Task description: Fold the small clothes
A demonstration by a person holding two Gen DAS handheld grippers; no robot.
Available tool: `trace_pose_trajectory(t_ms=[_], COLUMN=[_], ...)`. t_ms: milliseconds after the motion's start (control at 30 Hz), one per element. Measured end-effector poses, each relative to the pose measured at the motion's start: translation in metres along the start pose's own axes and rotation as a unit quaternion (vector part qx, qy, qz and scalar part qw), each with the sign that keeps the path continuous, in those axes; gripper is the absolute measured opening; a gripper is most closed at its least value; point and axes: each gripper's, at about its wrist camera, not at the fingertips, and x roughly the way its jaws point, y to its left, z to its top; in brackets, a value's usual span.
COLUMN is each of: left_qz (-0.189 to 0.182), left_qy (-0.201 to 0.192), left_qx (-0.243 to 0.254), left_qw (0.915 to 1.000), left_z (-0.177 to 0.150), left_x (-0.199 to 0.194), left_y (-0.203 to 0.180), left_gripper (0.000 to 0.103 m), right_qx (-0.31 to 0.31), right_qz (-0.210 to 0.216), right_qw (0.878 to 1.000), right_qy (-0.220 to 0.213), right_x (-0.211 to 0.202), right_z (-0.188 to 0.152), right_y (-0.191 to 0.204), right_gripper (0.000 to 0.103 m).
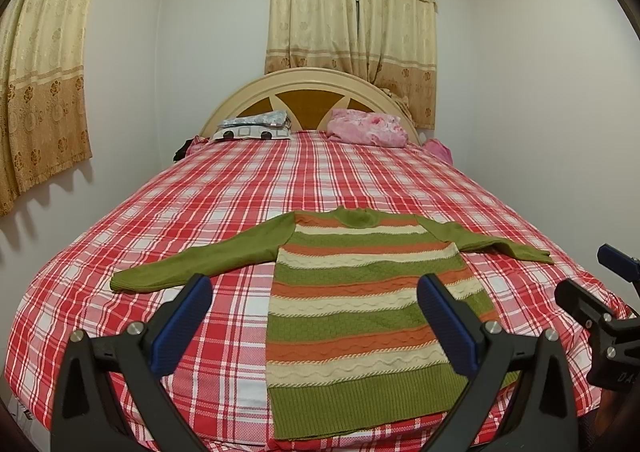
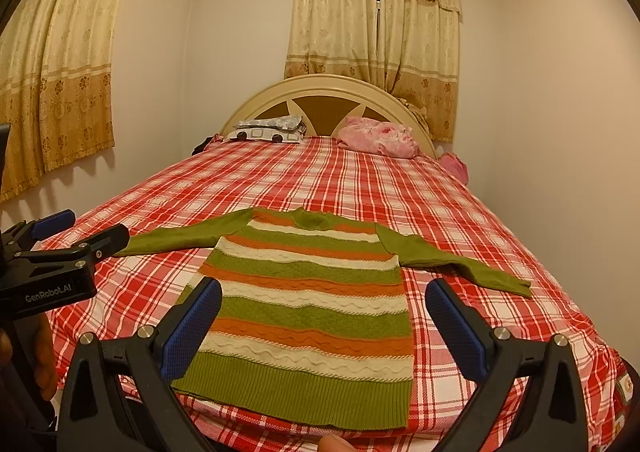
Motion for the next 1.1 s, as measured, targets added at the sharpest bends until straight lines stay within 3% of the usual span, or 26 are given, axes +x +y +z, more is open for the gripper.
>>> trace_pose_trajectory(t_ms=[400,667,1100], left_qz=[0.009,0.034,0.043], left_qy=[0.018,0.047,0.097], left_qx=[0.012,0.038,0.074], left_qw=[0.9997,0.9976,0.9916], left_z=[-0.006,-0.01,-0.005], left_x=[0.02,0.064,0.146], left_y=[-0.002,0.0,-0.012], left_gripper=[0.103,0.103,0.103], right_qx=[0.003,0.006,0.012], right_qz=[0.002,-0.006,-0.028], right_qw=[1.0,0.999,0.995], right_qy=[0.016,0.04,0.09], right_x=[0.021,0.059,0.143], right_z=[-0.006,-0.014,-0.011], right_y=[-0.001,-0.013,-0.047], right_gripper=[0.102,0.102,0.102])
